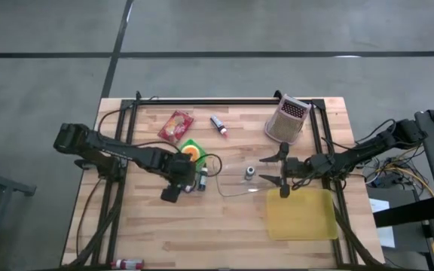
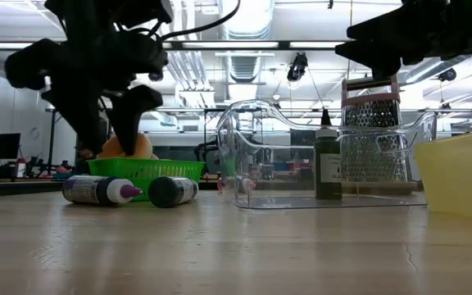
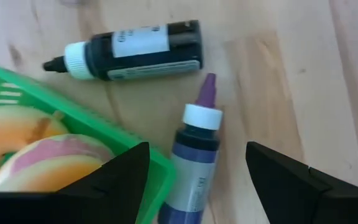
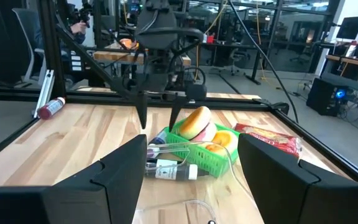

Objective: Pick & Place Food Item
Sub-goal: Put the purple food coloring bottle into the transparent bin

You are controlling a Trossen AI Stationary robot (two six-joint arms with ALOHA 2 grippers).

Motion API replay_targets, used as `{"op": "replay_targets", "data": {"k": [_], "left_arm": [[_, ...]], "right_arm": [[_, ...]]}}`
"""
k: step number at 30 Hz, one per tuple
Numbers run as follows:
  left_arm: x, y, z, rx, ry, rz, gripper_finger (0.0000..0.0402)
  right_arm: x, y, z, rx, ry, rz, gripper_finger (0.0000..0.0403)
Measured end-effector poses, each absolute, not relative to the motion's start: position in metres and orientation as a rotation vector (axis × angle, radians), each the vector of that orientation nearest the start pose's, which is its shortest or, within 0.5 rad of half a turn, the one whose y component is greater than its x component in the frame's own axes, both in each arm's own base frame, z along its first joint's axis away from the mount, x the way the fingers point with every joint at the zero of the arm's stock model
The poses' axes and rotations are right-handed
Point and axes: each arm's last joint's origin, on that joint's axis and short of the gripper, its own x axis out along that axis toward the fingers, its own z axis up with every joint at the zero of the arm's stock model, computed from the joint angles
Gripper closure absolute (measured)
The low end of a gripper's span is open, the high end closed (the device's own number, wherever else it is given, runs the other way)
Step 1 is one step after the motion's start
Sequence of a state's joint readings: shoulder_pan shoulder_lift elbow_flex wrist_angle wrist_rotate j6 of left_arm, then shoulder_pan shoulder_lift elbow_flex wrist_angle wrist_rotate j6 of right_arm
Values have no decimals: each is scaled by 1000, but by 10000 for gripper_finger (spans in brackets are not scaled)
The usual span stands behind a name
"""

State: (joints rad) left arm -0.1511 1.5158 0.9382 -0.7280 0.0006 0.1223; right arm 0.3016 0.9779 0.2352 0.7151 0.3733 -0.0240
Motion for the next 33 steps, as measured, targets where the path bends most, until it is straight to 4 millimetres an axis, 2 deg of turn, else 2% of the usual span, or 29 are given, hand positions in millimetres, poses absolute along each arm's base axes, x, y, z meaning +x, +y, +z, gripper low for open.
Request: {"op": "replay_targets", "data": {"k": [10, 20, 25, 28, 33], "left_arm": [[273, -57, 191, 218, 1171, -248, 131], [273, -67, 191, 233, 1149, -282, 131], [275, -73, 178, 245, 1103, -304, 131], [272, -72, 167, 261, 1140, -291, 131], [269, -70, 162, 262, 1161, -250, 131]], "right_arm": [[183, 46, 198, -35, 27, -71, 156], [183, 46, 198, -32, 27, -66, 156], [183, 46, 198, -32, 27, -64, 156], [183, 46, 198, -31, 27, -64, 156], [183, 46, 198, -30, 26, -64, 156]]}}
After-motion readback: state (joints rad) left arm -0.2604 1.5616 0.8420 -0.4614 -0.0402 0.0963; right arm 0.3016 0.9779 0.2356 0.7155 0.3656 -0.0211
